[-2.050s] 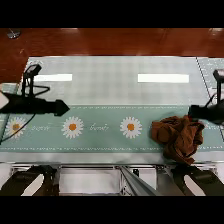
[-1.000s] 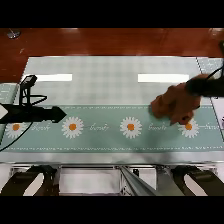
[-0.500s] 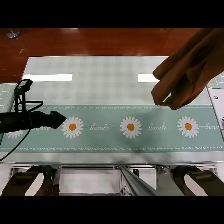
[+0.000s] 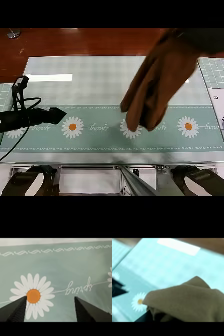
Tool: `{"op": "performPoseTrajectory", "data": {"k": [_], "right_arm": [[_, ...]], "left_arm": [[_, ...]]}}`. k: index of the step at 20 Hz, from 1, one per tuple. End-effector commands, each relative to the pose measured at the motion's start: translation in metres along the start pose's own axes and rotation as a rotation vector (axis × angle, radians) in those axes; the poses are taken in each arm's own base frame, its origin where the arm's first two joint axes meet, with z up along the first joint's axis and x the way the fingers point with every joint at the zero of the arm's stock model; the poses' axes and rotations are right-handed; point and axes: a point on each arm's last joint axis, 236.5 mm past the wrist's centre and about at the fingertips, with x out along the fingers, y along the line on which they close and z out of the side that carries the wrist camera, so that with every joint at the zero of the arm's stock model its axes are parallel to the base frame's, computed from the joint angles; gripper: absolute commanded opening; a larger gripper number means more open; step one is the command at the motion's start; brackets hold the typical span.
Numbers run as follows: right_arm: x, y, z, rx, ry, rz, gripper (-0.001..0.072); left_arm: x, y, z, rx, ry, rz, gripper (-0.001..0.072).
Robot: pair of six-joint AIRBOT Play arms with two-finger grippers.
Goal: Fold the shirts.
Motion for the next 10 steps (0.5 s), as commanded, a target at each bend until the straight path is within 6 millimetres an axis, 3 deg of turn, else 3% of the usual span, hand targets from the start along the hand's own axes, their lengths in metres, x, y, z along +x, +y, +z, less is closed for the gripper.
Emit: {"op": "performPoseTrajectory", "data": {"k": [1, 5, 8, 9, 10], "right_arm": [[0.101, 0.035, -0.062, 0.012, 0.196, 0.128, 0.0034], [0.228, 0.063, -0.141, 0.100, 0.395, 0.172, 0.0035], [0.288, 0.074, -0.182, 0.227, 0.473, 0.204, 0.0039], [0.298, 0.081, -0.189, 0.287, 0.490, 0.242, 0.0241], [0.302, 0.083, -0.190, 0.321, 0.497, 0.273, 0.0572]], "left_arm": [[0.001, 0.001, 0.002, -0.002, -0.011, 0.003, 0.0704], [0.001, 0.001, 0.002, -0.002, -0.011, 0.003, 0.0704], [0.001, 0.001, 0.002, -0.002, -0.011, 0.003, 0.0704], [0.001, 0.001, 0.002, -0.003, -0.011, 0.003, 0.0704], [0.001, 0.001, 0.002, -0.010, -0.011, 0.003, 0.0704]]}}
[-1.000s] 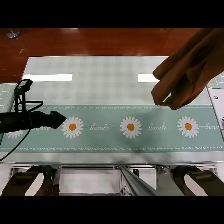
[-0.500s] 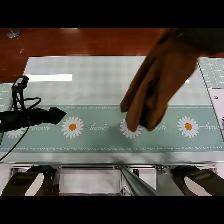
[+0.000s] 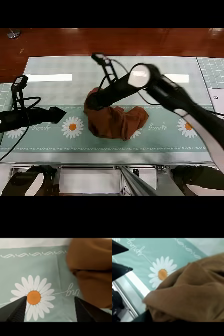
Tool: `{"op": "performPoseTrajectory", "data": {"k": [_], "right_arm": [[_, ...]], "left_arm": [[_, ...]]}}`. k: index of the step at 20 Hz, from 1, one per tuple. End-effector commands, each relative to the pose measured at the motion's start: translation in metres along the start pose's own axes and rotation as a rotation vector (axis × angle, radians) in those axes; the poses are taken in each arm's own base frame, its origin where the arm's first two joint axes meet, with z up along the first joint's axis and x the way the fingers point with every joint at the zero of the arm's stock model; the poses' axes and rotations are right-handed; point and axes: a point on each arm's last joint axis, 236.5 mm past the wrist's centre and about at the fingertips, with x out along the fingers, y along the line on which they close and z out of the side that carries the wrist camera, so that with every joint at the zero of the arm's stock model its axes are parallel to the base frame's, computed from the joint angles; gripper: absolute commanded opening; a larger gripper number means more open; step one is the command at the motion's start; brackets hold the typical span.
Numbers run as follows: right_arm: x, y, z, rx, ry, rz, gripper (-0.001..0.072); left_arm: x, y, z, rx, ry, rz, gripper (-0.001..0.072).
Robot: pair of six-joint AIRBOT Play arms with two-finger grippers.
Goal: Fold the shirts.
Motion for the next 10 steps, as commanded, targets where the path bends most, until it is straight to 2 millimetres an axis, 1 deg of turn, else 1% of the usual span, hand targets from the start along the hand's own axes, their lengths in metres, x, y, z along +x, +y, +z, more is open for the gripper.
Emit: {"op": "performPoseTrajectory", "data": {"k": [1, 2, 3, 4, 5, 6, 7, 8, 9, 10], "right_arm": [[0.047, 0.002, -0.008, 0.113, 0.044, 0.107, 0.0629], [0.034, -0.006, -0.003, 0.123, 0.044, 0.109, 0.0629], [0.011, -0.021, 0.004, 0.135, 0.046, 0.100, 0.0630], [-0.016, -0.037, 0.010, 0.146, 0.041, 0.087, 0.0630], [-0.049, -0.059, 0.013, 0.156, 0.026, 0.055, 0.0630], [-0.086, -0.090, 0.012, 0.166, 0.010, -0.023, 0.0629], [-0.121, -0.123, 0.007, 0.178, -0.009, -0.125, 0.0630], [-0.155, -0.159, -0.007, 0.224, -0.024, -0.241, 0.0629], [-0.181, -0.189, -0.027, 0.283, -0.028, -0.332, 0.0629], [-0.200, -0.216, -0.053, 0.355, -0.031, -0.394, 0.0630]], "left_arm": [[0.000, 0.000, 0.000, -0.017, 0.000, 0.001, 0.0704], [0.000, 0.000, 0.000, -0.031, 0.001, 0.000, 0.0704], [0.000, -0.001, -0.002, -0.036, 0.006, -0.006, 0.0704], [0.000, -0.006, -0.006, -0.040, 0.024, -0.022, 0.0704], [0.000, -0.012, -0.011, -0.051, 0.049, -0.049, 0.0704], [-0.001, -0.018, -0.020, -0.057, 0.089, -0.072, 0.0704], [-0.002, -0.020, -0.031, -0.053, 0.134, -0.081, 0.0704], [0.000, -0.017, -0.042, -0.045, 0.182, -0.072, 0.0704], [0.004, -0.008, -0.051, -0.043, 0.215, -0.046, 0.0704], [0.013, 0.000, -0.062, -0.064, 0.247, -0.029, 0.0704]]}}
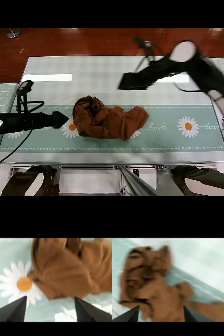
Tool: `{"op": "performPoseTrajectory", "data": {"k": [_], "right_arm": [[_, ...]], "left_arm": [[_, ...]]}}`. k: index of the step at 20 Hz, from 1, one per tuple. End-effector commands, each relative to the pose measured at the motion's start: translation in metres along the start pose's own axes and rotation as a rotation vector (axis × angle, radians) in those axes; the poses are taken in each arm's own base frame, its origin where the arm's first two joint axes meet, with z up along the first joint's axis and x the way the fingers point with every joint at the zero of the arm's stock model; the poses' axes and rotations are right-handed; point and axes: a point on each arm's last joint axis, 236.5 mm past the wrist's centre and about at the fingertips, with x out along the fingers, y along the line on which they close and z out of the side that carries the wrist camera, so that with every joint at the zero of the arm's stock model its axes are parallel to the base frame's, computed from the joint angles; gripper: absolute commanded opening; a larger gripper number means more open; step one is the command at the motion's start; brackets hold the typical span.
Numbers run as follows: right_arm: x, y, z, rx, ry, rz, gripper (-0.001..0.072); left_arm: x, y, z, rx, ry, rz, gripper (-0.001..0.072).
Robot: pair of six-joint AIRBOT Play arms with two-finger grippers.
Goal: Fold the shirts.
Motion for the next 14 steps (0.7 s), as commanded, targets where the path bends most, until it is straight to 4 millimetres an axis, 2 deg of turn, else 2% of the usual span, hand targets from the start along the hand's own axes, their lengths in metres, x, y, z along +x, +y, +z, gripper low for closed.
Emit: {"op": "performPoseTrajectory", "data": {"k": [1, 3, 5, 7, 8, 10, 11, 12, 13, 14], "right_arm": [[-0.063, -0.119, -0.056, 0.213, 0.004, -0.241, 0.0629], [-0.048, -0.145, -0.102, 0.386, -0.007, -0.215, 0.0628], [-0.021, -0.148, -0.142, 0.456, 0.003, -0.171, 0.0628], [0.006, -0.141, -0.179, 0.492, 0.055, -0.131, 0.0628], [0.018, -0.135, -0.196, 0.507, 0.097, -0.110, 0.0627], [0.037, -0.124, -0.213, 0.505, 0.135, -0.090, 0.0627], [0.044, -0.117, -0.214, 0.492, 0.135, -0.080, 0.0627], [0.049, -0.112, -0.212, 0.481, 0.128, -0.079, 0.0627], [0.054, -0.108, -0.209, 0.478, 0.118, -0.087, 0.0627], [0.058, -0.106, -0.207, 0.478, 0.108, -0.092, 0.0627]], "left_arm": [[0.024, 0.014, -0.033, -0.089, 0.123, 0.001, 0.0704], [0.054, -0.003, -0.038, -0.220, 0.132, -0.136, 0.0704], [0.077, -0.007, -0.018, -0.298, 0.051, -0.215, 0.0703], [0.093, 0.001, 0.005, -0.336, -0.023, -0.227, 0.0703], [0.100, 0.004, 0.009, -0.354, -0.029, -0.231, 0.0704], [0.113, 0.004, 0.011, -0.365, -0.001, -0.257, 0.0703], [0.117, 0.001, 0.012, -0.349, 0.011, -0.279, 0.0699], [0.118, -0.003, 0.014, -0.332, 0.022, -0.302, 0.0612], [0.117, -0.008, 0.016, -0.312, 0.033, -0.324, 0.0286], [0.115, -0.012, 0.020, -0.288, 0.034, -0.338, 0.0038]]}}
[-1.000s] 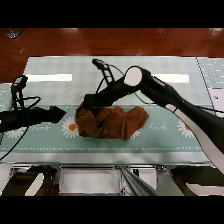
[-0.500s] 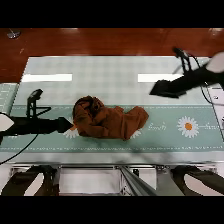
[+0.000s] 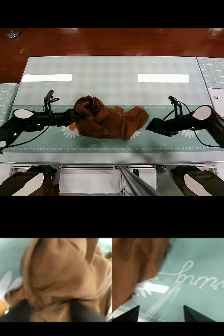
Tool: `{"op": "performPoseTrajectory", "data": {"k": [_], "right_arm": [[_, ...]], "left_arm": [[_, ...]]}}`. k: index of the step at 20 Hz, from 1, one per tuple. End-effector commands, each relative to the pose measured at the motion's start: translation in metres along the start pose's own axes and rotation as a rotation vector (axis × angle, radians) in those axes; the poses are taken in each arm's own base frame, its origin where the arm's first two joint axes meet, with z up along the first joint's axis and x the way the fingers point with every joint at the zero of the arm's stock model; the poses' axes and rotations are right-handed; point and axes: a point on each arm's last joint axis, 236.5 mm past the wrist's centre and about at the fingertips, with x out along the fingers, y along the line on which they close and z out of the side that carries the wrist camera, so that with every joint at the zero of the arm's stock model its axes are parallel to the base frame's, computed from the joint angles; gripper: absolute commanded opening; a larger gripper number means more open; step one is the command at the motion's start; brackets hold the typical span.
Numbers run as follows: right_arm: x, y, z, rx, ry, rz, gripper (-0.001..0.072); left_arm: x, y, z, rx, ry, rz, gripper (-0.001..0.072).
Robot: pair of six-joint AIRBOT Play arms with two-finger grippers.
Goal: Fold the shirts.
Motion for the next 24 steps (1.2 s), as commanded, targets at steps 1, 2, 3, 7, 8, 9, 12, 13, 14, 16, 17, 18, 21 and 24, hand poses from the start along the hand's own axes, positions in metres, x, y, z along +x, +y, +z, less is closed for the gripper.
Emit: {"op": "performPoseTrajectory", "data": {"k": [1, 2, 3, 7, 8, 9, 12, 13, 14, 16, 17, 18, 21, 24], "right_arm": [[0.020, 0.010, -0.006, 0.016, -0.017, 0.002, 0.0627], [0.025, 0.011, -0.007, 0.018, -0.009, -0.002, 0.0627], [0.030, 0.012, -0.008, 0.024, 0.001, 0.000, 0.0627], [0.042, 0.015, 0.001, 0.079, -0.012, 0.030, 0.0627], [0.045, 0.018, 0.008, 0.094, -0.032, 0.049, 0.0627], [0.046, 0.022, 0.014, 0.105, -0.052, 0.069, 0.0627], [0.052, 0.044, 0.031, 0.124, -0.060, 0.153, 0.0626], [0.056, 0.051, 0.036, 0.120, -0.054, 0.165, 0.0627], [0.059, 0.060, 0.041, 0.110, -0.048, 0.172, 0.0624], [0.062, 0.079, 0.055, 0.065, -0.049, 0.183, 0.0473], [0.058, 0.088, 0.064, 0.030, -0.060, 0.192, 0.0232], [0.049, 0.100, 0.078, -0.015, -0.089, 0.210, 0.0033], [-0.007, 0.144, 0.124, -0.163, -0.190, 0.267, 0.0034], [-0.113, 0.197, 0.170, -0.367, -0.374, 0.229, 0.0034]], "left_arm": [[0.005, -0.017, 0.011, 0.061, 0.013, -0.072, 0.0025], [0.002, -0.025, 0.015, 0.080, 0.014, -0.088, 0.0025], [-0.001, -0.032, 0.019, 0.097, 0.014, -0.102, 0.0025], [-0.009, -0.051, 0.029, 0.139, 0.013, -0.137, 0.0024], [-0.009, -0.052, 0.029, 0.142, 0.016, -0.141, 0.0024], [-0.009, -0.053, 0.028, 0.142, 0.019, -0.143, 0.0024], [-0.010, -0.054, 0.026, 0.142, 0.027, -0.148, 0.0025], [-0.010, -0.055, 0.025, 0.142, 0.031, -0.152, 0.0024], [-0.011, -0.056, 0.025, 0.145, 0.030, -0.154, 0.0024], [-0.017, -0.065, 0.026, 0.170, 0.022, -0.168, 0.0024], [-0.024, -0.074, 0.030, 0.198, 0.008, -0.180, 0.0024], [-0.032, -0.085, 0.037, 0.231, -0.016, -0.192, 0.0024], [-0.076, -0.128, 0.076, 0.337, -0.148, -0.224, 0.0024], [-0.148, -0.189, 0.116, 0.466, -0.311, -0.260, 0.0024]]}}
